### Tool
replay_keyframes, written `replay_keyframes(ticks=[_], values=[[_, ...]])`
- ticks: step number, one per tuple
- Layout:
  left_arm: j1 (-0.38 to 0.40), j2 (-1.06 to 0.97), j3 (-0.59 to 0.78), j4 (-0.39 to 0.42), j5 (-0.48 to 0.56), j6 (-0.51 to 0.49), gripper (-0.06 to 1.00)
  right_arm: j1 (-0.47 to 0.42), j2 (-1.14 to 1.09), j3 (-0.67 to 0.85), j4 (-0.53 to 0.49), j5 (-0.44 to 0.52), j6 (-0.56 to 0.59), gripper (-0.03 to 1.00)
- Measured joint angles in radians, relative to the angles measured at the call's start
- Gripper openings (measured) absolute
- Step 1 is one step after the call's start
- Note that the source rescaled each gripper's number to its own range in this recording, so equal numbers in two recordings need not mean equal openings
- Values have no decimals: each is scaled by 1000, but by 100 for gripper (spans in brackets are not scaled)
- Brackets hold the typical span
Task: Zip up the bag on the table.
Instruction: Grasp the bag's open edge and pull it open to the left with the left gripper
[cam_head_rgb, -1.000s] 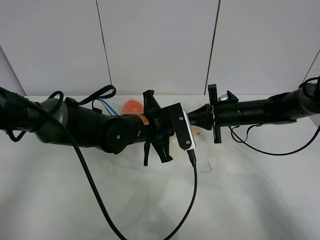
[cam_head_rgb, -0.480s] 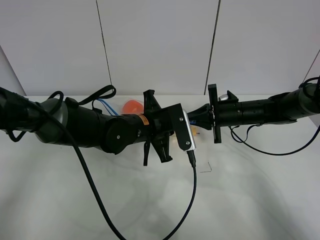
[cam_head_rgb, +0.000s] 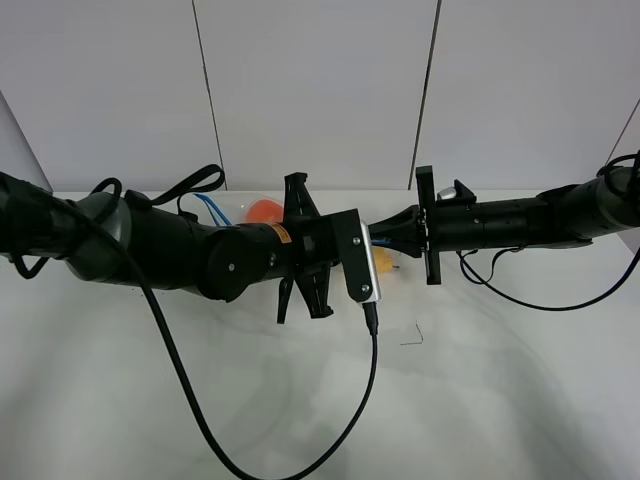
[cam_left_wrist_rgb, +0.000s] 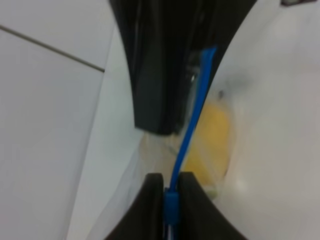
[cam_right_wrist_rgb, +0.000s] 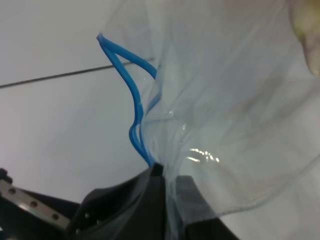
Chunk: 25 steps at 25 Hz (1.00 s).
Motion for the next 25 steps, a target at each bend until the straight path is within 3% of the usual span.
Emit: replay_keyframes(ticks=[11,25], values=[[120,-33,0,4,26,35,0,0,0,0,14,-4,2,0],[337,-44,0,4,66,118,0,3,0,0,12,-2,2,0]])
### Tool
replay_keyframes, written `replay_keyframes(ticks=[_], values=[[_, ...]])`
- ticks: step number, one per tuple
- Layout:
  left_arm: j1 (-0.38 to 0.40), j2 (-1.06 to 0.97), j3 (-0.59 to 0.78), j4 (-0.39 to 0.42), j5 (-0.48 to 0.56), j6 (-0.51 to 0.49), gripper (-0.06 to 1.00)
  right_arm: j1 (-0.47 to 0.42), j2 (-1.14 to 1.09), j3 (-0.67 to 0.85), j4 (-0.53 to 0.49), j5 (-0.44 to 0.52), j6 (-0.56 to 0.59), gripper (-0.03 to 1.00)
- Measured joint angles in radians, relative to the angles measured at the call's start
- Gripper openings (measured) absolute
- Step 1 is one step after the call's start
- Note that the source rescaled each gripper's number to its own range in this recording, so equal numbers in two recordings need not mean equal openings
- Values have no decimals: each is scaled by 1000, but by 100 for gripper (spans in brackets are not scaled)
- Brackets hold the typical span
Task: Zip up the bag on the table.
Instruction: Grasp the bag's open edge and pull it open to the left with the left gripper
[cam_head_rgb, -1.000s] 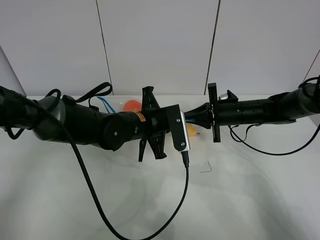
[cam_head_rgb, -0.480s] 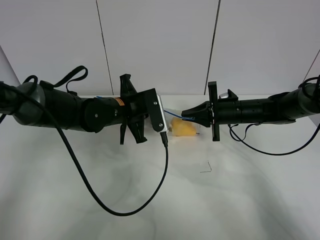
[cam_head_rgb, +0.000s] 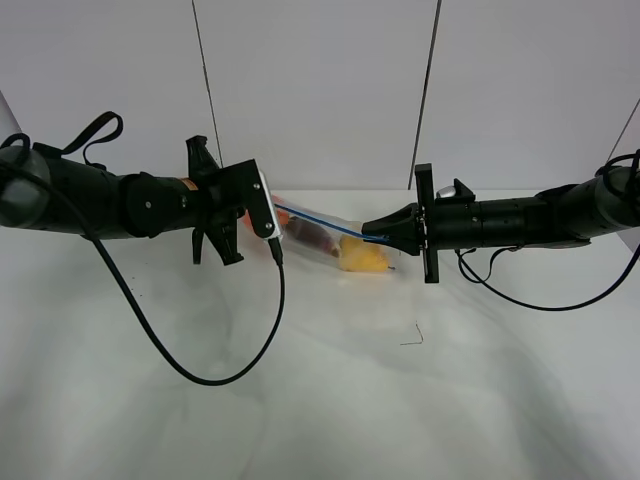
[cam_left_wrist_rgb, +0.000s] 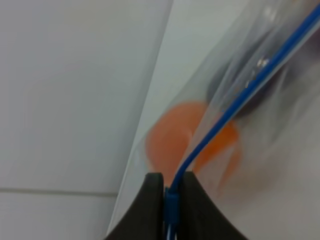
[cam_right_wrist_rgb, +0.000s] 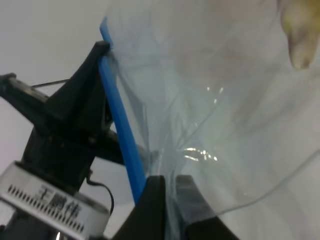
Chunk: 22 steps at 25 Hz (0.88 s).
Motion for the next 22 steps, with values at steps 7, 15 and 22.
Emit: replay_keyframes(ticks=[7,15,22], values=[[83,0,0,2,5,7,0,3,0,0,1,1,0,0],[116,0,0,0,-2,8,0,3,0,0,-10,2,0,0],[130,0,0,-3,-2,8,0,3,0,0,-12,2,0,0]])
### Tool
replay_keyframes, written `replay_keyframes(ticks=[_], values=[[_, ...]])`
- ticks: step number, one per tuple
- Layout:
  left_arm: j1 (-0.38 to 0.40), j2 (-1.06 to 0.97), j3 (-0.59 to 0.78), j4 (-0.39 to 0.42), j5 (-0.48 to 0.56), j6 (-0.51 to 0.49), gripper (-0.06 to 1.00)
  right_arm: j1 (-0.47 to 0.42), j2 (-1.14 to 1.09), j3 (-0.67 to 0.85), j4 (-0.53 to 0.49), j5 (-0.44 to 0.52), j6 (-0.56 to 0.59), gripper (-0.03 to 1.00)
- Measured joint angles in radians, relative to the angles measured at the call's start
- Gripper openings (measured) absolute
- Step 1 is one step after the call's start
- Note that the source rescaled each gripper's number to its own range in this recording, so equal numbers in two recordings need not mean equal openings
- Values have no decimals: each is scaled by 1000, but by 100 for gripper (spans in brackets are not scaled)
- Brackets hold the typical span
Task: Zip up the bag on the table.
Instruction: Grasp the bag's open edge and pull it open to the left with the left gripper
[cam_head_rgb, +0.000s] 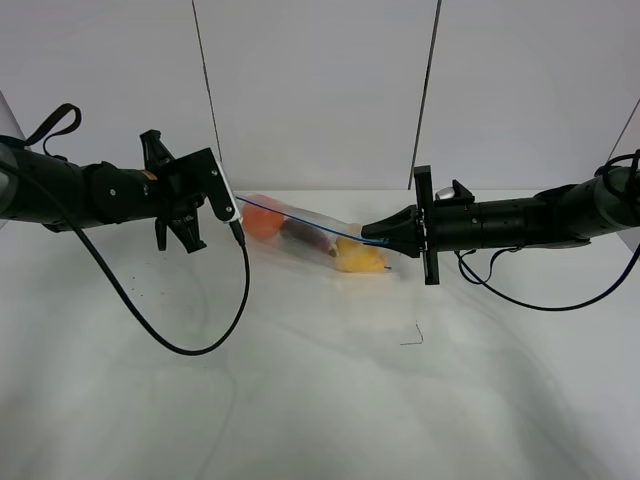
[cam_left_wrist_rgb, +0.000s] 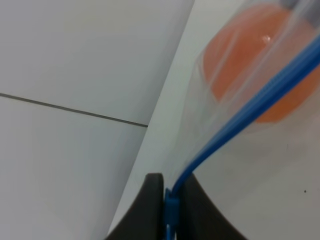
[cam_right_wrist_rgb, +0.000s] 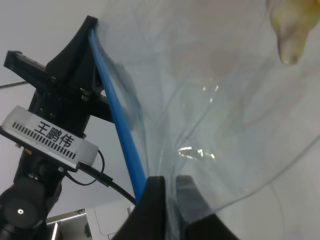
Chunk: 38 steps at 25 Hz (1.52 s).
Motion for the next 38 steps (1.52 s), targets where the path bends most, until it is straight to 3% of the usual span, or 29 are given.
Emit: replay_keyframes(ticks=[32,35,38], values=[[38,0,1,-2,-1,-5,0,-1,0,0,-7,3,0,0],[39,0,1,-5,-5,-35,12,-1,0,0,-12,3,0,0],[46,0,1,-8,-24,-95,44,-3,0,0,-21,3,0,0]])
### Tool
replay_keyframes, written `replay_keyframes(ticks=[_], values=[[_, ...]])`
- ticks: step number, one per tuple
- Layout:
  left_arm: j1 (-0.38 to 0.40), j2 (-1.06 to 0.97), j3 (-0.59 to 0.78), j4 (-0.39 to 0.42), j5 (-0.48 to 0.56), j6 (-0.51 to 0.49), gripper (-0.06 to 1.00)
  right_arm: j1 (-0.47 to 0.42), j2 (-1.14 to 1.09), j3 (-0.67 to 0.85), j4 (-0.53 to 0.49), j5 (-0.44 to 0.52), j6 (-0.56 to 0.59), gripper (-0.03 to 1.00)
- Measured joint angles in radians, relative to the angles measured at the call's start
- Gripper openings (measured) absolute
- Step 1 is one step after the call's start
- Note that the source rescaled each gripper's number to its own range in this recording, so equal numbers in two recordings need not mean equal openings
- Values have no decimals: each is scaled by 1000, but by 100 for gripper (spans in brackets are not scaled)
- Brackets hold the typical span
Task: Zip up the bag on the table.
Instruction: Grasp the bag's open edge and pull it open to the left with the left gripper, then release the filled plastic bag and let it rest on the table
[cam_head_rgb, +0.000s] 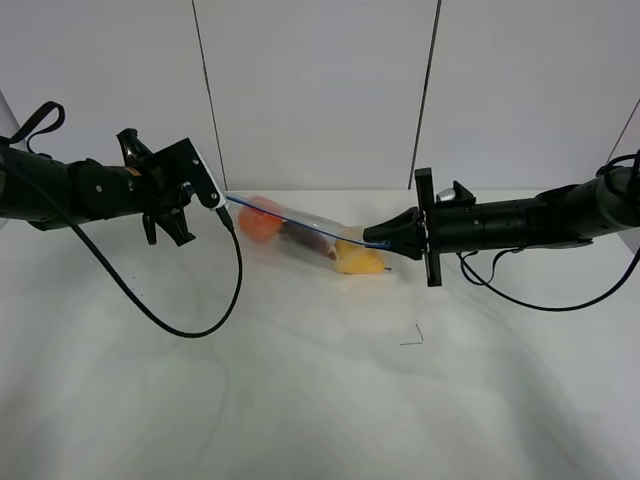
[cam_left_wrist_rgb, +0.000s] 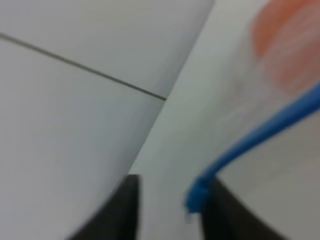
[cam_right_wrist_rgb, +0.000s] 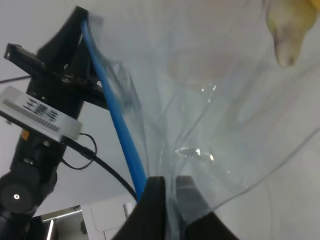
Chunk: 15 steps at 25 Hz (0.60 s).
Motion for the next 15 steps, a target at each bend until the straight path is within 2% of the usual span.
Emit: replay_keyframes(ticks=[2,5,11,13,15], values=[[2,0,0,0,-5,-34,68,-1,0,0,-2,0,0,0],[2,0,0,-1,-5,-50,85,-1,0,0,-3,1,0,0],[54,0,0,-12,-5,-63,90,-1,0,0,-5,2,0,0],[83,0,0,-62,-5,-94,91,-1,0,0,-5,2,0,0],[106,0,0,-147,-5,-152,91,-1,0,0,-5,2,0,0]])
